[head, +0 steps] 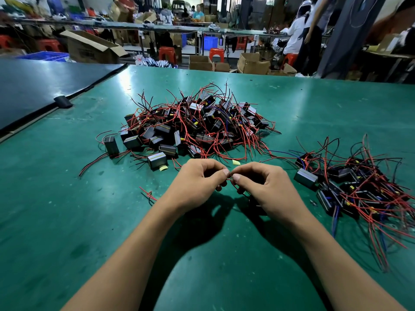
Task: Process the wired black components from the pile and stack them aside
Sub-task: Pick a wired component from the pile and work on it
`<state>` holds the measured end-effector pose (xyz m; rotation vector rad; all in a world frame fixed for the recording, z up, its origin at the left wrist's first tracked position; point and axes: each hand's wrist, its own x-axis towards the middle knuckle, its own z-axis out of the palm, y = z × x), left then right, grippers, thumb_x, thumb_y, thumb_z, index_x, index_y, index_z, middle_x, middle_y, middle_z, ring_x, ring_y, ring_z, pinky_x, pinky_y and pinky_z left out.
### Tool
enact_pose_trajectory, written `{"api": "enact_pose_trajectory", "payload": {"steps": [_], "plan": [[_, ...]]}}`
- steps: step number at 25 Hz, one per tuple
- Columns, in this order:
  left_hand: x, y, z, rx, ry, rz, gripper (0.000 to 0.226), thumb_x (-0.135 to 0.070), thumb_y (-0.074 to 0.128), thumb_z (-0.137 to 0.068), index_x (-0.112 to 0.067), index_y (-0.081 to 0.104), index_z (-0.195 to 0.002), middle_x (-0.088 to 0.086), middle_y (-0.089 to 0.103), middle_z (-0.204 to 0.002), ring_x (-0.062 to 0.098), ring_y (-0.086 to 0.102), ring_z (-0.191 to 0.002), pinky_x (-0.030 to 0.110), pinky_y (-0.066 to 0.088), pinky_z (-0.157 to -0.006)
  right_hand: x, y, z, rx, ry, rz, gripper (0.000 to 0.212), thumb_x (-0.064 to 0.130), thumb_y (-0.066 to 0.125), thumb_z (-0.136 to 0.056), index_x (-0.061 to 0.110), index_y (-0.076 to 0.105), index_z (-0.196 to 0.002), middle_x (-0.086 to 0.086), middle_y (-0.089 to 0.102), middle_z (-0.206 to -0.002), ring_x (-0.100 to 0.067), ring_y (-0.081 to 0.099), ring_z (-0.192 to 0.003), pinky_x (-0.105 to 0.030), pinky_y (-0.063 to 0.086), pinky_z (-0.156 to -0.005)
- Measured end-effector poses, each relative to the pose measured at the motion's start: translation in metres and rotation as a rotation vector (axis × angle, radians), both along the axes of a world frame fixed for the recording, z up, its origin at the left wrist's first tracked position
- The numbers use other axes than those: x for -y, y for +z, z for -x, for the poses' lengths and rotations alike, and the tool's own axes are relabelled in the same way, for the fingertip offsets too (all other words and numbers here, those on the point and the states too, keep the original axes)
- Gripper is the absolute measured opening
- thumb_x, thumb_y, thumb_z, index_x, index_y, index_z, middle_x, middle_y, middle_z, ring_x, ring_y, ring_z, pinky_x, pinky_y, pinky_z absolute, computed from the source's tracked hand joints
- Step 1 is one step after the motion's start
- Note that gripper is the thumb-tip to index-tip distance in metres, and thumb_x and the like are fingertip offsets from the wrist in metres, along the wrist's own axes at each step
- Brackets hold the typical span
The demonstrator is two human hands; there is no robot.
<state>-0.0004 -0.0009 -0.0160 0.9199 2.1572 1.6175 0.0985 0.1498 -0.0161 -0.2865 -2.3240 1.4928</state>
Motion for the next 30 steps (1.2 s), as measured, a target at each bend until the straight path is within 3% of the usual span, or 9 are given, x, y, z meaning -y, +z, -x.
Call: {"api": "enact_pose_trajectory", "payload": {"steps": [7,11,15,24,27,30], "plan": [[0.0007,-0.0004,-0.0009,0.009,0.005,0.010,0.019,-0.015,0.059,-0.096,-0.007,0.072,-0.085,-0.006,0.067,-0.064,0.006,0.058,-0.061,0.014,0.046,-0.064,0.0045,-0.0023,0.0009,-0.062,-0.018,-0.026,0.008,0.010,0.077,-0.085,0.017,0.075,-0.089,-0.005,0.074,-0.073,-0.013,0.066,-0.067,-0.024,0.054,-0.068],[0.0019,0.0003,-0.0018,-0.001,-0.001,0.035,0.020,-0.018,0.059,-0.097,-0.009,0.073,-0.085,-0.005,0.069,-0.067,0.004,0.059,-0.063,0.016,0.046,-0.066,0.0060,-0.0048,0.0015,-0.073,-0.033,-0.034,0.009,0.012,0.078,-0.084,0.019,0.076,-0.089,0.000,0.075,-0.075,-0.009,0.066,-0.068,-0.020,0.053,-0.067],[0.0046,0.0019,-0.0025,0.006,-0.018,0.024,0.018,-0.017,0.062,-0.095,-0.012,0.075,-0.084,-0.004,0.071,-0.068,0.004,0.061,-0.064,0.016,0.048,-0.067,0.0056,-0.0042,0.0019,-0.051,-0.015,0.016,0.009,0.011,0.076,-0.086,0.020,0.076,-0.089,-0.002,0.075,-0.077,-0.023,0.071,-0.076,-0.029,0.058,-0.072],[0.0051,0.0065,-0.0030,-0.056,0.057,-0.035,0.004,-0.013,0.073,-0.085,-0.010,0.076,-0.087,0.003,0.073,-0.072,0.006,0.064,-0.064,0.016,0.050,-0.063,0.0078,-0.0031,0.0002,-0.062,-0.040,-0.029,0.010,0.014,0.076,-0.086,0.024,0.074,-0.083,-0.001,0.072,-0.068,-0.017,0.069,-0.064,-0.020,0.051,-0.060],[0.0033,0.0058,-0.0039,-0.054,0.040,-0.032,0.005,-0.011,0.068,-0.089,-0.009,0.072,-0.087,0.005,0.073,-0.075,0.012,0.066,-0.069,0.028,0.054,-0.072,0.0079,-0.0024,0.0002,-0.061,-0.026,0.007,0.010,0.013,0.075,-0.087,0.022,0.074,-0.084,0.001,0.073,-0.069,-0.015,0.069,-0.064,-0.015,0.046,-0.055],[0.0025,0.0048,-0.0045,-0.041,0.010,-0.047,0.006,-0.009,0.065,-0.092,-0.004,0.068,-0.090,0.003,0.072,-0.075,0.014,0.067,-0.071,0.030,0.055,-0.076,0.0062,-0.0008,0.0001,-0.037,0.005,0.077,0.009,0.010,0.073,-0.089,0.019,0.072,-0.086,0.000,0.073,-0.071,-0.011,0.066,-0.060,-0.013,0.044,-0.051]]}}
